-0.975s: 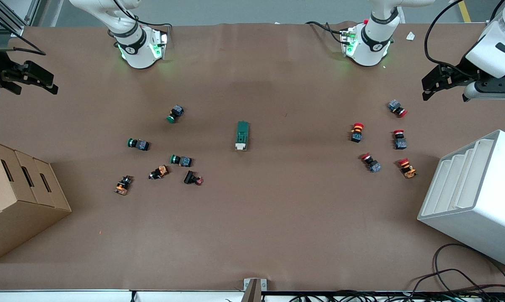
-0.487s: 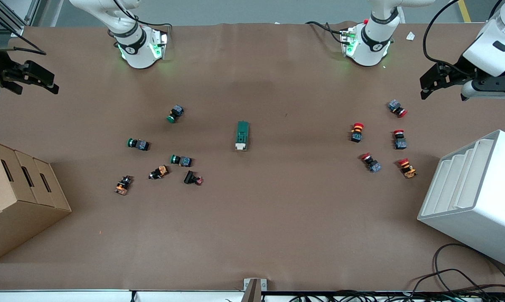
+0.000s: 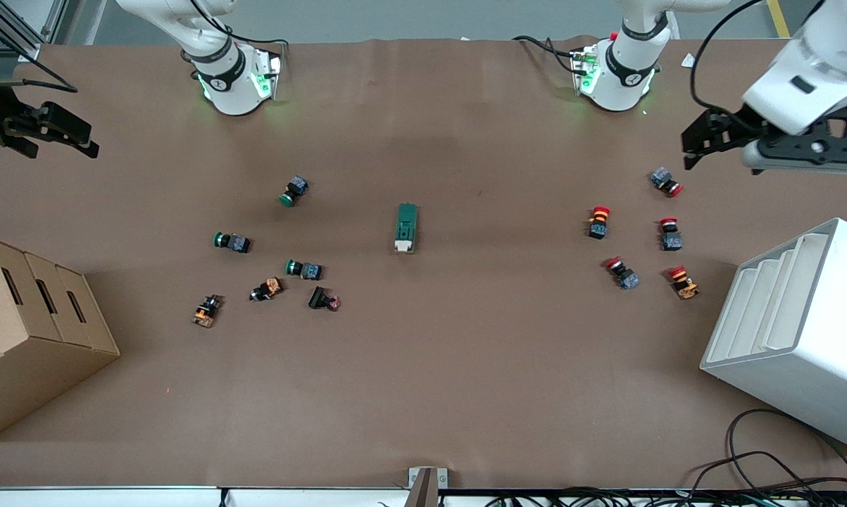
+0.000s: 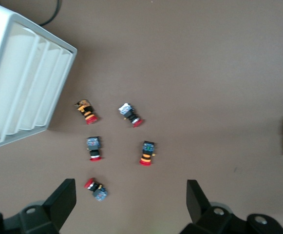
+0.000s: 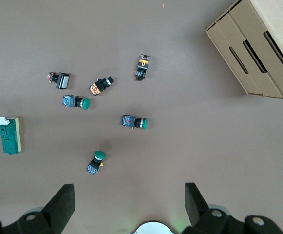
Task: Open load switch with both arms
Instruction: 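Move the left gripper over the green switch while the right gripper approaches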
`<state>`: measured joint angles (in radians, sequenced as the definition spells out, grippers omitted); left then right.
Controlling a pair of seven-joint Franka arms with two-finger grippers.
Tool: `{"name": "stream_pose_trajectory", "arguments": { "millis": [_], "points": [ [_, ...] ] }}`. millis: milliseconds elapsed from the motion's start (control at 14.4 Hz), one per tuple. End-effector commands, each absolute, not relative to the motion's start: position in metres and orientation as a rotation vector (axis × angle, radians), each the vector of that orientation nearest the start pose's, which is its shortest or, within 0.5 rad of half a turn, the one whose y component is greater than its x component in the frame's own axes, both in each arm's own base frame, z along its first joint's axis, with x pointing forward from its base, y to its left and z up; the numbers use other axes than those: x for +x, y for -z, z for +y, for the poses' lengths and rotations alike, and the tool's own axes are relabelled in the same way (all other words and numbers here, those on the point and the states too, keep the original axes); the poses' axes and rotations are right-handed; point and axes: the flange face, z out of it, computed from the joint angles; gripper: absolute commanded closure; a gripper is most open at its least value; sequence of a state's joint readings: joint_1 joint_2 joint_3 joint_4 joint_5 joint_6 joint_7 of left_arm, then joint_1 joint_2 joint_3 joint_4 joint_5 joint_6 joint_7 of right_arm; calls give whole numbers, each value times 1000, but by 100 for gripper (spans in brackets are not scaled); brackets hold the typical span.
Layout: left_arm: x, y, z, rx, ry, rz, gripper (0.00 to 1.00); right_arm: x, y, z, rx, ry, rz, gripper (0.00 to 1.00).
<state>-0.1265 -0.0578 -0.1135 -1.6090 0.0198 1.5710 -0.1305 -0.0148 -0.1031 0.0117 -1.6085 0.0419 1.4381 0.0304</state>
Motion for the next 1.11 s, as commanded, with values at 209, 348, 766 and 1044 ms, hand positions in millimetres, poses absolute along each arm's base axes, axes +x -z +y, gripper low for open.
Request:
{"name": "stream_pose_trajectory", "arguments": {
  "millis": [209, 348, 766, 1044],
  "points": [
    [512, -618, -238, -3136, 59, 93, 0, 501, -654, 3, -3096, -101, 57, 0],
    [500, -597, -300, -3161, 83, 33, 0, 503, -659, 4, -3095, -82, 52, 0],
    [439, -515, -456, -3167, 176, -107, 0, 510, -655, 3, -3096, -96, 68, 0],
    [381, -441, -531, -3141, 307, -221, 0, 528, -633, -3, -3081, -121, 74, 0]
  ]
}}
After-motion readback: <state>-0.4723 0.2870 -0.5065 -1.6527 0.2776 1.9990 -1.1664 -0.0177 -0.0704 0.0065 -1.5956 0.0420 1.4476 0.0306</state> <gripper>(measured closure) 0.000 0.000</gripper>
